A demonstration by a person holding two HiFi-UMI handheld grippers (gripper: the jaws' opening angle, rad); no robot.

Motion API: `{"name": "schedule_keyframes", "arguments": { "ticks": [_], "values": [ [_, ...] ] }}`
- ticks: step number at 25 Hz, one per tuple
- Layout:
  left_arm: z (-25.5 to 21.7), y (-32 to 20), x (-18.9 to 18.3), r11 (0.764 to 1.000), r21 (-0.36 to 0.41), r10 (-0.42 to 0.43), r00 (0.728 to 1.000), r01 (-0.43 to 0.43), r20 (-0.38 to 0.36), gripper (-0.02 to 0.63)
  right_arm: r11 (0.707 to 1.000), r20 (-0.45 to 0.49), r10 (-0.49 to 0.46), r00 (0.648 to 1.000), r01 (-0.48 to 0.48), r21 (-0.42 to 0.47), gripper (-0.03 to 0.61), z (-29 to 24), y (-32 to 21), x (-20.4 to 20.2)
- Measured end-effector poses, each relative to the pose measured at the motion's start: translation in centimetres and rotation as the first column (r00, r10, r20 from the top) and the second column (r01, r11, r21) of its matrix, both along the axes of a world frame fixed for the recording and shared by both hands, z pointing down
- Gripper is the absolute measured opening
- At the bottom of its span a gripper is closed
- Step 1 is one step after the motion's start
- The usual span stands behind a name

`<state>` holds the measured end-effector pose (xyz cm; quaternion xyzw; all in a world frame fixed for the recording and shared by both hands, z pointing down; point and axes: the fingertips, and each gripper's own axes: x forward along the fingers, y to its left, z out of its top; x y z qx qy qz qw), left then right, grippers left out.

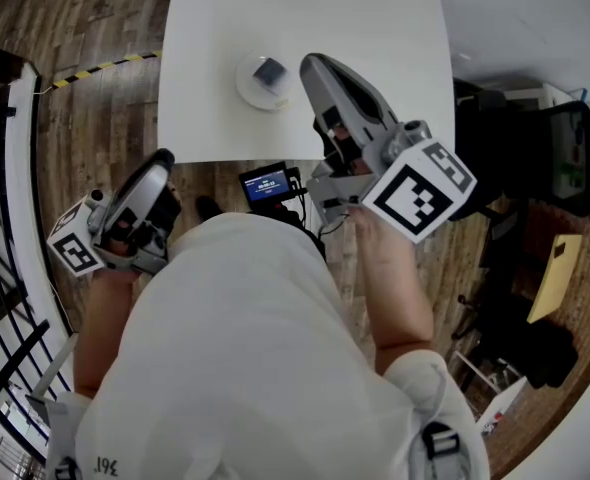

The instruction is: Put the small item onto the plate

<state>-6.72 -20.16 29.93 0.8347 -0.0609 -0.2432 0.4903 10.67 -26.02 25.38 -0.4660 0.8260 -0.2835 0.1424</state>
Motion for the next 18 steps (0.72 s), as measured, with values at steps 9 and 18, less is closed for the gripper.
{"name": "schedule_keyframes", "arguments": {
  "ticks": [9, 18],
  "values": [
    [-0.05, -0.37, -0.04, 1.0, -0.004, -0.001, 1.0, 0.001, -0.004, 0.11, 1.0, -0.007, -0.006, 1.0, 0.006, -0.006, 0.002, 0.2, -0.69, -0.2],
    [-0.18, -0.08, -0.51, 1.0, -0.007, -0.003, 1.0, 0.003, -0.01, 0.11, 1.0, -0.013, -0.015, 1.0, 0.015, -0.013, 0.0, 0.41, -0.51, -0.87]
  ]
}}
